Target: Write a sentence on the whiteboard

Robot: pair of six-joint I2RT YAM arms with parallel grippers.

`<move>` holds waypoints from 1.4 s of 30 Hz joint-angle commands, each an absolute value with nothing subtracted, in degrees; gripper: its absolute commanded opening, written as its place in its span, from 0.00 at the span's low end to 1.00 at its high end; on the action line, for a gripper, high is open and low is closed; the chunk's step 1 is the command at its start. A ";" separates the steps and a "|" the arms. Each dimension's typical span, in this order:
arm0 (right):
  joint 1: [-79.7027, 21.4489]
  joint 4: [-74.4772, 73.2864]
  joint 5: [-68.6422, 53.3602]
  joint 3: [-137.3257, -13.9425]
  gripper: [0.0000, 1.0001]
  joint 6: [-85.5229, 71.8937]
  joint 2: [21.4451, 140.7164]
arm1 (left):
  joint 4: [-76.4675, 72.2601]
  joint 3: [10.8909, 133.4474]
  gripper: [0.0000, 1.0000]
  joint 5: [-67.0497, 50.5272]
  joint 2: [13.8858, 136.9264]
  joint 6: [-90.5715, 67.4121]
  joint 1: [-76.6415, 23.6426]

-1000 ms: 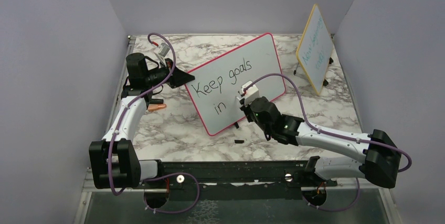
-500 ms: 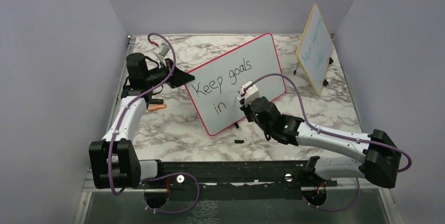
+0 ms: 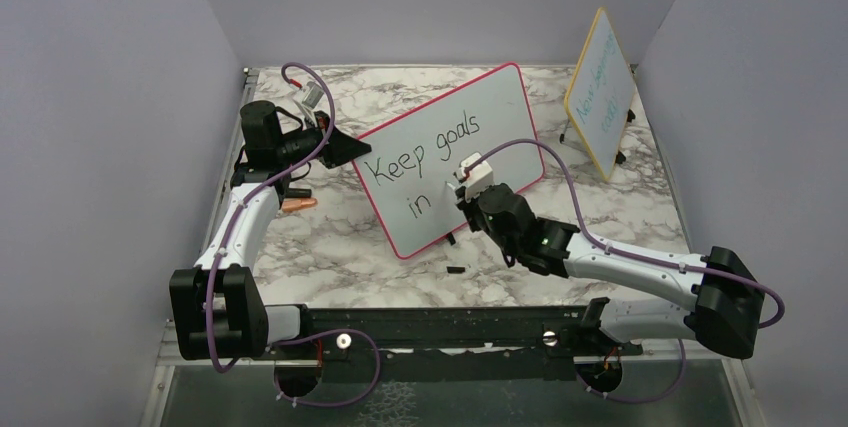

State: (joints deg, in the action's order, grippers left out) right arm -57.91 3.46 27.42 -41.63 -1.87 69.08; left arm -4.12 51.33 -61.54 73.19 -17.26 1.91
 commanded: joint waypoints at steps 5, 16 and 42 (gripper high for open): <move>-57.66 6.90 25.41 -42.99 0.00 -1.58 68.90 | 1.14 50.36 0.00 -56.75 74.77 -12.33 0.76; -57.66 3.23 22.34 -43.68 0.00 -1.49 68.94 | 1.14 50.54 0.00 -56.78 74.90 -12.39 0.70; -57.66 -4.34 28.78 -43.09 0.00 -3.80 68.60 | 1.23 50.56 0.00 -56.52 74.95 -12.40 0.73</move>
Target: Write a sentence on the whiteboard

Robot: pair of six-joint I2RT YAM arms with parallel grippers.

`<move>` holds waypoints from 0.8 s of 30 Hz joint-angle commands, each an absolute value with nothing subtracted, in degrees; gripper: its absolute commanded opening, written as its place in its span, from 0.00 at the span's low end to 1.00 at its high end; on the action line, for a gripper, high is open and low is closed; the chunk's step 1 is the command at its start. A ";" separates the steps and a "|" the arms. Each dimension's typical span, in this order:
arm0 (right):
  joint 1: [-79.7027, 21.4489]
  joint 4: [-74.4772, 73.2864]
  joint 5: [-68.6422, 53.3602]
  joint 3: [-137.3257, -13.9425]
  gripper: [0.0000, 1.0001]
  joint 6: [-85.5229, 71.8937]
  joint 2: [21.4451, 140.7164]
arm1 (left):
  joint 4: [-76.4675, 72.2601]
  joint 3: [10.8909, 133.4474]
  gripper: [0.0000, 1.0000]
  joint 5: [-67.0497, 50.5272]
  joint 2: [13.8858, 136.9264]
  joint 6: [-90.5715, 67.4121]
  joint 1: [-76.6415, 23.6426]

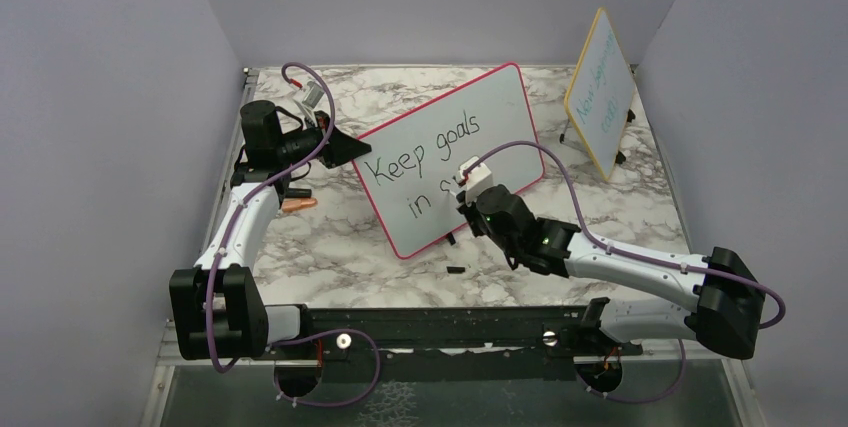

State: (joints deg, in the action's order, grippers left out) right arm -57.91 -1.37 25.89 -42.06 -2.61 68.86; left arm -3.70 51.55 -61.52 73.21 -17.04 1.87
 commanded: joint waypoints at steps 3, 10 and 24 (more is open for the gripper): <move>-57.66 -5.11 27.96 -43.02 0.00 -3.89 68.34 | 1.31 50.54 0.00 -56.45 74.83 -12.39 0.70; -57.66 -6.60 23.99 -42.98 0.01 -3.61 67.70 | 1.45 50.54 0.00 -56.34 74.84 -12.31 0.72; -57.63 -1.69 20.41 -43.64 0.01 -3.92 68.72 | 1.45 50.64 0.00 -56.43 74.83 -12.31 0.70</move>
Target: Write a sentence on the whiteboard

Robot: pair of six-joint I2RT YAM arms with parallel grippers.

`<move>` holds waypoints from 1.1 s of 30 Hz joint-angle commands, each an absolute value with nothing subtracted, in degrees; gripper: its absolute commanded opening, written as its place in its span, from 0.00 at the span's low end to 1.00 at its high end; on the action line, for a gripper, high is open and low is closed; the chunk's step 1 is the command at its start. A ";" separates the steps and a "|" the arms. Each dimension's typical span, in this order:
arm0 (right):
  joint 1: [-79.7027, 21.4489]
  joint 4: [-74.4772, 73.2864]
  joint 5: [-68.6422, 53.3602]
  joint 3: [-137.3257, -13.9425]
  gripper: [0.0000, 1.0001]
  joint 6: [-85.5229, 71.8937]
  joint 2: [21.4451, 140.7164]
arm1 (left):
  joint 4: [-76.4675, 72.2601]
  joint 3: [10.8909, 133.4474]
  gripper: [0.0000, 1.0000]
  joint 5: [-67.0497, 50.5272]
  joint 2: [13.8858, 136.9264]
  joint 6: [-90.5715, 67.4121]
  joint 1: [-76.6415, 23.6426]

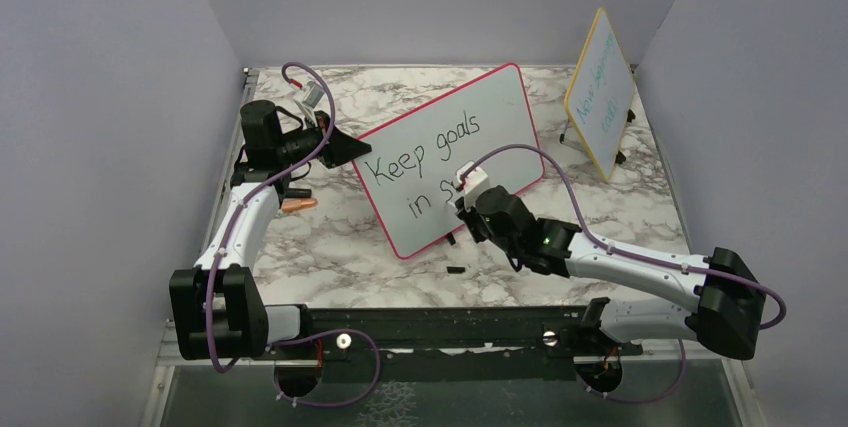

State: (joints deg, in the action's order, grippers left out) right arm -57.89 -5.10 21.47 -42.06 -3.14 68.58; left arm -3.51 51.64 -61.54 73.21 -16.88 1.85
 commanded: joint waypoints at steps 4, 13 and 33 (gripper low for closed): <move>-57.66 -0.52 22.41 -43.46 0.01 -4.26 68.38 | 1.49 50.67 0.00 -56.42 74.81 -12.31 0.75; -57.53 -1.03 23.93 -42.57 0.01 -3.62 65.08 | 1.49 50.63 0.00 -56.43 75.03 -12.30 0.70; -53.27 3.77 22.68 -42.97 0.00 -3.26 66.09 | 1.49 50.62 0.00 -56.60 75.06 -12.23 0.69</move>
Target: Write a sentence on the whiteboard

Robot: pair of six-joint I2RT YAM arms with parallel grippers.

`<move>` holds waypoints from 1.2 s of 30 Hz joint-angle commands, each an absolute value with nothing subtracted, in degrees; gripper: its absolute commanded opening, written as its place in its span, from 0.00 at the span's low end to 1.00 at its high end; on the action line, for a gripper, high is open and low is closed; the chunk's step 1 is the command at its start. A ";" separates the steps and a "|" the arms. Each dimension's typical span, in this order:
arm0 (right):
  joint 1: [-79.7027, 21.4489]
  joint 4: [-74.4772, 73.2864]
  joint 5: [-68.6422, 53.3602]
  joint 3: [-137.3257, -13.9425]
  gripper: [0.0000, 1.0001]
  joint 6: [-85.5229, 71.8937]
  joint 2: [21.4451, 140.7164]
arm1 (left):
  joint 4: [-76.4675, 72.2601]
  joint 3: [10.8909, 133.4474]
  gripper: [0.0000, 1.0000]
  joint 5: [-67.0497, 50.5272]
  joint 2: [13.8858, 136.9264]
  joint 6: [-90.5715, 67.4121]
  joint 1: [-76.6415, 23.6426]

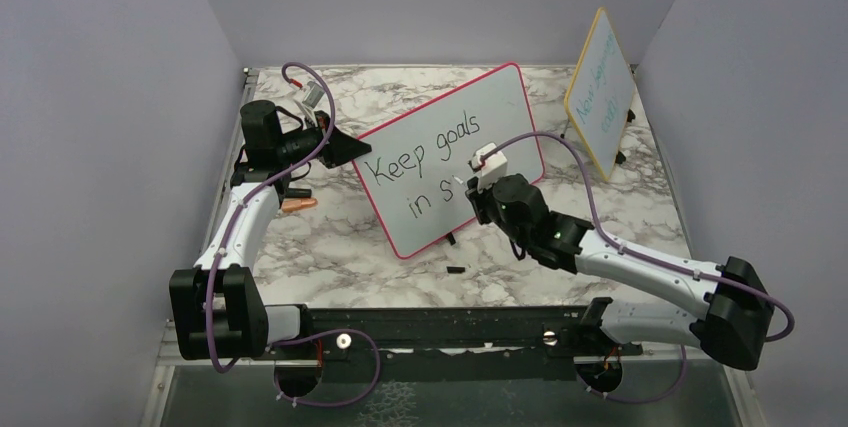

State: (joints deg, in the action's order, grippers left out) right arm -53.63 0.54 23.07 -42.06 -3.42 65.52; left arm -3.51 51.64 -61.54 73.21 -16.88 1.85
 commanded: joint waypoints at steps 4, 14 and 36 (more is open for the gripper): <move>-53.10 4.48 22.59 -43.15 0.01 -2.99 66.37 | 1.49 50.67 0.00 -56.65 75.14 -12.22 0.77; -52.54 6.66 22.06 -43.00 0.01 -3.34 67.62 | 1.49 50.63 0.00 -56.80 74.98 -12.22 0.70; -52.12 0.18 21.85 -42.28 0.00 -5.01 64.63 | 1.49 50.64 0.00 -56.49 74.98 -12.30 0.71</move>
